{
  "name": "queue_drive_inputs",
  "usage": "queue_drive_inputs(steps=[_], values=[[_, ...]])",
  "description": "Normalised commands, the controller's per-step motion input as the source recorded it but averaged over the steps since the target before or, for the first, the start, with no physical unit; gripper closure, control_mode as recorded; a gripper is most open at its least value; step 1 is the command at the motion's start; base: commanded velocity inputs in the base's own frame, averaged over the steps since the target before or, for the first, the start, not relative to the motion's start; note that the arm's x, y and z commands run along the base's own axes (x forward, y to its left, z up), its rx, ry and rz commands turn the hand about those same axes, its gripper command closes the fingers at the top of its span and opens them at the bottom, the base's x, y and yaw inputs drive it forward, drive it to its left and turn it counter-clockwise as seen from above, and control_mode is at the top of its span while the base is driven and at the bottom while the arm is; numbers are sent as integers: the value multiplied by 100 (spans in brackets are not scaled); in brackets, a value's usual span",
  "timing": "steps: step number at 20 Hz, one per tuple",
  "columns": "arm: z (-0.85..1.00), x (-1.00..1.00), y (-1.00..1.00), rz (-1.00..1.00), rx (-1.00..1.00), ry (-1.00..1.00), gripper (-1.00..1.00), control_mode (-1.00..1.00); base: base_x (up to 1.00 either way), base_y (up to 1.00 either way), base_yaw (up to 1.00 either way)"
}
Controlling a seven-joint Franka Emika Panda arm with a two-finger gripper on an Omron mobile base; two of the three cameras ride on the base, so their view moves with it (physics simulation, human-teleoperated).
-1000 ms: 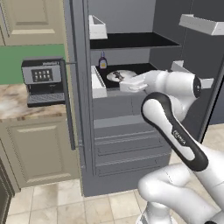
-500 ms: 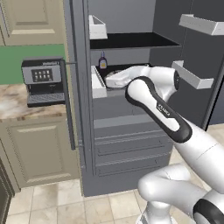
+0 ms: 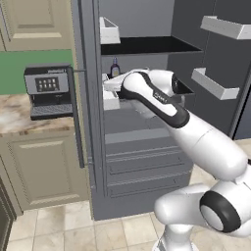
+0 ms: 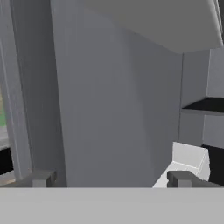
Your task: Retrieve the fish from the fridge and place it on the saucepan with marinade on the stove.
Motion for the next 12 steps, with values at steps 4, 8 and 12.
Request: queue_drive_inputs(steps=[4,8,12], values=[[-4,38,46,0,0,0,-100,-100,0,0,0],[0,13,15,0,0,0,-100,-100,0,0,0],[-6,35,47,0,0,0,-100,-100,0,0,0]])
